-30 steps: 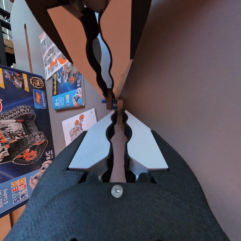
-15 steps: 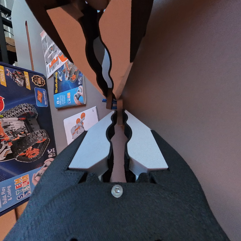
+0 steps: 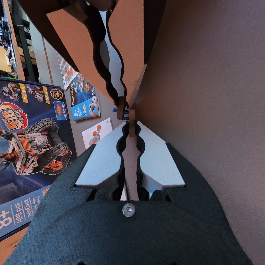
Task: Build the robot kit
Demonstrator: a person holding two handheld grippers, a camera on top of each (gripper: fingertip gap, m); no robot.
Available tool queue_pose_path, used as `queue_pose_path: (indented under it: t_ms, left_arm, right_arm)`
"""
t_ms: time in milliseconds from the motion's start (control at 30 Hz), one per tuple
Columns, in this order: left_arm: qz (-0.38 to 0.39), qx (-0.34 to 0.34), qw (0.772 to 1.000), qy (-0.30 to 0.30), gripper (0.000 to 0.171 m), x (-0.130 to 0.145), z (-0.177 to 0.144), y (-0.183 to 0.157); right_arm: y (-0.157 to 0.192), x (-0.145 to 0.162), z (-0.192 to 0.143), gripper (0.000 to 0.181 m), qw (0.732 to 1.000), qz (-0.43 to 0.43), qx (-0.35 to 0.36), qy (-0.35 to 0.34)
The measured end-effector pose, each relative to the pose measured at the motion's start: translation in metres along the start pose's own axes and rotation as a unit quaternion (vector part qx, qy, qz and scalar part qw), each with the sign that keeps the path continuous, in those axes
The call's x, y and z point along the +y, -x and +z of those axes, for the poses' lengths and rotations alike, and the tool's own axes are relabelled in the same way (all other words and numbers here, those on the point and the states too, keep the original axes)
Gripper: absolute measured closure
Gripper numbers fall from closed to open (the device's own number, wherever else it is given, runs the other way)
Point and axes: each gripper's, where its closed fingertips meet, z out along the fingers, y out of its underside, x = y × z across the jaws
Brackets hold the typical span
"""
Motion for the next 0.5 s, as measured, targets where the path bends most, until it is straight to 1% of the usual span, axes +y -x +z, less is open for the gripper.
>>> queue_pose_path:
  t_ms: [133, 200, 267, 367, 500]
  left_arm:
    - [0.025, -0.012, 1.0, 0.003, 0.166, -0.0024, 0.001, 0.0001]
    - [0.011, -0.003, 1.0, 0.007, 0.166, -0.0036, 0.0005, -0.0012]
    - [-0.001, 0.005, 1.0, 0.002, 0.166, -0.0038, 0.0003, -0.0016]
    - [0.011, 0.001, 1.0, -0.007, 0.166, -0.004, 0.0002, -0.0016]
    - [-0.001, 0.006, 1.0, -0.001, 0.166, -0.0041, 0.0002, -0.0018]
  right_arm:
    - [0.0008, 0.0008, -0.0031, 0.173, 1.0, -0.027, -0.004, 0.006]
    - [0.0004, -0.0006, -0.0038, 0.174, 0.999, -0.046, 0.001, 0.006]
    - [-0.0001, -0.0007, -0.0034, 0.174, 0.999, -0.046, 0.003, 0.006]
    - [0.0003, -0.0014, -0.0036, 0.174, 0.999, -0.049, 0.001, 0.0]
    - [0.0, -0.0013, -0.0039, 0.174, 0.997, -0.071, 0.008, 0.006]
